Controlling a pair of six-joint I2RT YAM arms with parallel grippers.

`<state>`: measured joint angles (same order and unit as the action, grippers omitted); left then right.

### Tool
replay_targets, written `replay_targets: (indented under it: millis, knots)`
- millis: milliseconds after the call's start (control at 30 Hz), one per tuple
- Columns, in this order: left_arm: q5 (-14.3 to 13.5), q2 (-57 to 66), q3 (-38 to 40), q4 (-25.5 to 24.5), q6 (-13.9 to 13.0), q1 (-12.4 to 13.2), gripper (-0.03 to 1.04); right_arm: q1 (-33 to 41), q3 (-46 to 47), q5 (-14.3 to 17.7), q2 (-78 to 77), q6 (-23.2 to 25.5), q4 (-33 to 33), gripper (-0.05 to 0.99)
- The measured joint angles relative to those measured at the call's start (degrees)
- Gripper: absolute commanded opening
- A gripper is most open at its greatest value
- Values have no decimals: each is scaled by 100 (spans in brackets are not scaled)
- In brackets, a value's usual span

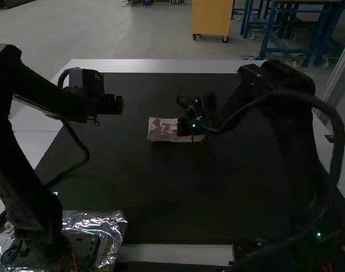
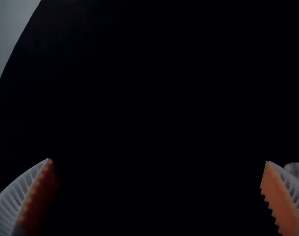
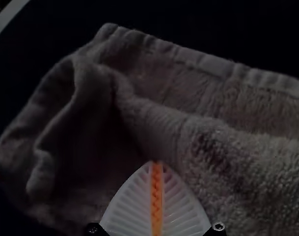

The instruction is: Fold the towel.

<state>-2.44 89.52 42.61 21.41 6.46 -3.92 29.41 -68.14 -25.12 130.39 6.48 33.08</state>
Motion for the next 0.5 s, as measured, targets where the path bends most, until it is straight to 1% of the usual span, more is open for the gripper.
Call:
replay_targets:
  millis: [167, 300, 333, 367, 433, 500]
  knots:
    - [-24, -232, 55, -219, 0, 0, 97, 0, -2, -26, 129, 20, 229, -2]
    - [-74, -525, 179, -411, 0, -9, 97, -2, 0, -20, 103, 166, 234, -2]
    - [-87, -625, 201, -452, -2, -22, 97, -7, 17, -11, 44, 199, 188, 0]
    - [-105, -728, 236, -514, -15, -42, 97, -9, 50, 0, -68, 234, 90, 10]
    - [-120, -951, 297, -643, -55, -114, 97, -46, 142, 7, -444, 315, -125, 35]
    - [-181, -1204, 330, -734, -127, -208, 97, -138, 184, 26, -1027, 343, -387, 65]
